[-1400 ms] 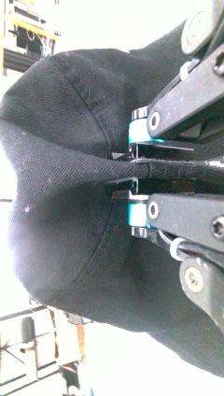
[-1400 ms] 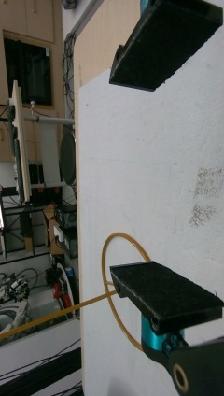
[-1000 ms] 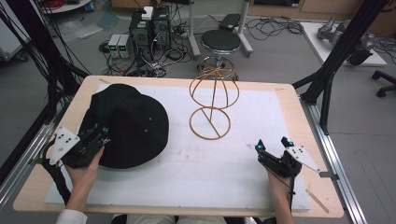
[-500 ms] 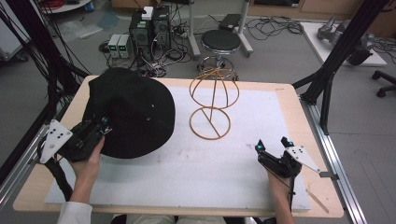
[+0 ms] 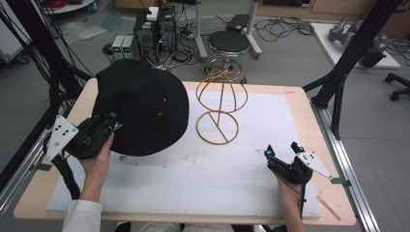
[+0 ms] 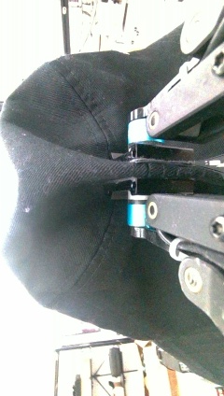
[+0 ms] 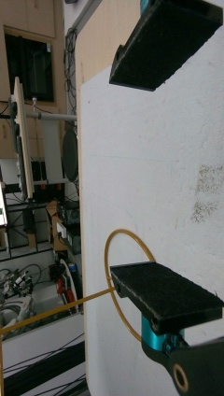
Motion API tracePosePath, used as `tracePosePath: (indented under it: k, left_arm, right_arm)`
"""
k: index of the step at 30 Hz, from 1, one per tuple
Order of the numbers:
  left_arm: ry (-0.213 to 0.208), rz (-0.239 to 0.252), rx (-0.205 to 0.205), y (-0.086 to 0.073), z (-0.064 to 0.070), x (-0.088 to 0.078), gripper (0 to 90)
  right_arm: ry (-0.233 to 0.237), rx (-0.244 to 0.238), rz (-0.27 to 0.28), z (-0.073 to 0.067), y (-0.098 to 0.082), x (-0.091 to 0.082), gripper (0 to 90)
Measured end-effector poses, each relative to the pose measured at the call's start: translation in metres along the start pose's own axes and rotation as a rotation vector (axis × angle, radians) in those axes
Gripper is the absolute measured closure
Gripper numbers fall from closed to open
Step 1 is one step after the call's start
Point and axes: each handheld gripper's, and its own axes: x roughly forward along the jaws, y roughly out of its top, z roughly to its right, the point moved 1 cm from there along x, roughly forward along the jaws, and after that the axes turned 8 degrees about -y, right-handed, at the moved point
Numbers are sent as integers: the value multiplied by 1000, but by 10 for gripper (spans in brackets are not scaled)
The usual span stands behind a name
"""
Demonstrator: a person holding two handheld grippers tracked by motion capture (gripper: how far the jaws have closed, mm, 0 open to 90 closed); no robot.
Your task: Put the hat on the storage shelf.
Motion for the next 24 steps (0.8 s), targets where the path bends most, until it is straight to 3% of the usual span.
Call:
tracePosePath:
  k: [8, 15, 24]
  left_arm:
    - [-18, 13, 40, 17, 7, 21, 860]
    - [-38, 33, 31, 25, 11, 37, 860]
    - [-67, 35, 49, 36, 18, 62, 860]
  right_arm:
    - [5, 11, 0, 0, 0, 0, 74]
    - [16, 15, 4, -2, 0, -1, 74]
    - [14, 6, 7, -2, 0, -1, 74]
